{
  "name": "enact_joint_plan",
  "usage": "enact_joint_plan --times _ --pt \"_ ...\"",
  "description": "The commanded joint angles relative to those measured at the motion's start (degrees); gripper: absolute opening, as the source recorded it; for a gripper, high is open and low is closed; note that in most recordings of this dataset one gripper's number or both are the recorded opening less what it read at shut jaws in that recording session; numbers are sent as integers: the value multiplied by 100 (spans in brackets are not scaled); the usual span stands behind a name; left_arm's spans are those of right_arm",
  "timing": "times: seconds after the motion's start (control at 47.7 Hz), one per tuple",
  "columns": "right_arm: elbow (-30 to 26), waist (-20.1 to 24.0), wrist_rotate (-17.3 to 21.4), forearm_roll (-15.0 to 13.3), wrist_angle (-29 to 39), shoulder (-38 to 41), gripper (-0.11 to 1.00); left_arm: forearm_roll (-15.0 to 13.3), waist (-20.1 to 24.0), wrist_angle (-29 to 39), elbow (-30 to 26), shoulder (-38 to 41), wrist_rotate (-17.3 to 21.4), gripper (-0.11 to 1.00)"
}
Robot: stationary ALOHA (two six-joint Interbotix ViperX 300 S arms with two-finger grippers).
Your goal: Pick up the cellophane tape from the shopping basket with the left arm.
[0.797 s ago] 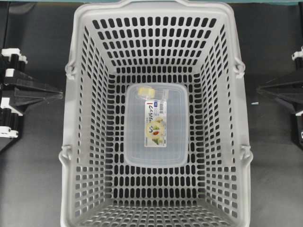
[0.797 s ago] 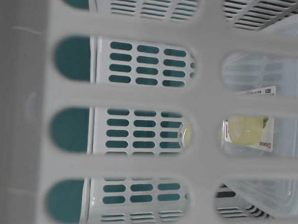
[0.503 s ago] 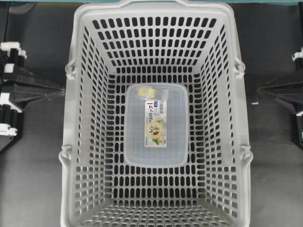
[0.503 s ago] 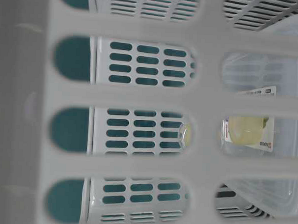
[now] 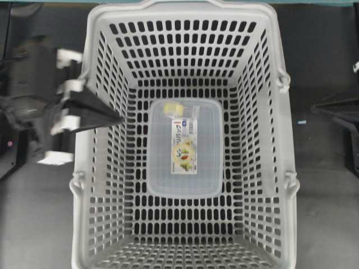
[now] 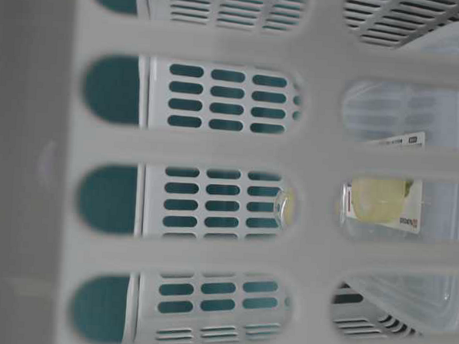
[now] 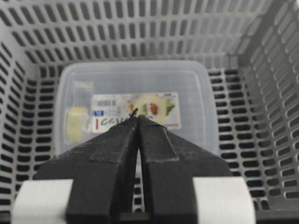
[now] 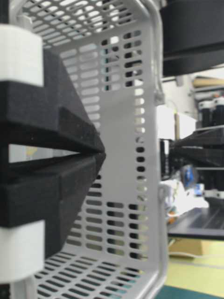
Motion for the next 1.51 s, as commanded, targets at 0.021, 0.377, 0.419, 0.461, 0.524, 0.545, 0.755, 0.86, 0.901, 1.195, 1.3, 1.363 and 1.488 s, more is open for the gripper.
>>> enact_joint_plan --times 0.021,0.377,0.419,0.461,0.524,0.545,0.755,0.86,0.901,1.195,1.3,1.363,1.488 --pt "-132 0 62 44 149 9 1 18 -18 439 -650 580 -35 0" --pt "-149 18 483 53 571 -88 79 18 9 1389 -1854 1934 -18 1" --pt "-149 18 483 53 615 -105 82 18 -9 1459 -1925 2083 -26 1" --pt "-158 9 483 53 659 -123 82 18 -18 1556 -1995 2206 -44 4" --pt "-158 9 483 53 694 -167 80 18 -53 1723 -2092 2382 -62 15" --pt "-158 18 483 53 694 -185 79 26 -62 1767 -2127 2443 -62 20" --pt "-149 18 501 53 712 -325 79 18 -105 2118 -2540 3041 -62 80" --pt "-149 62 492 53 712 -378 79 18 -114 2224 -2689 3340 -18 91" --pt "-149 70 492 53 721 -387 79 18 -132 2224 -2716 3445 -18 90" --pt "-114 70 492 53 809 -387 79 18 -237 2224 -2760 4087 -26 89" --pt "-105 70 492 53 844 -387 79 18 -246 2215 -2751 4184 -18 89" --pt "-97 70 501 53 844 -387 79 18 -220 2180 -2733 4210 -9 89" --pt "-88 70 501 44 844 -387 79 18 -167 2153 -2689 4263 -9 89"
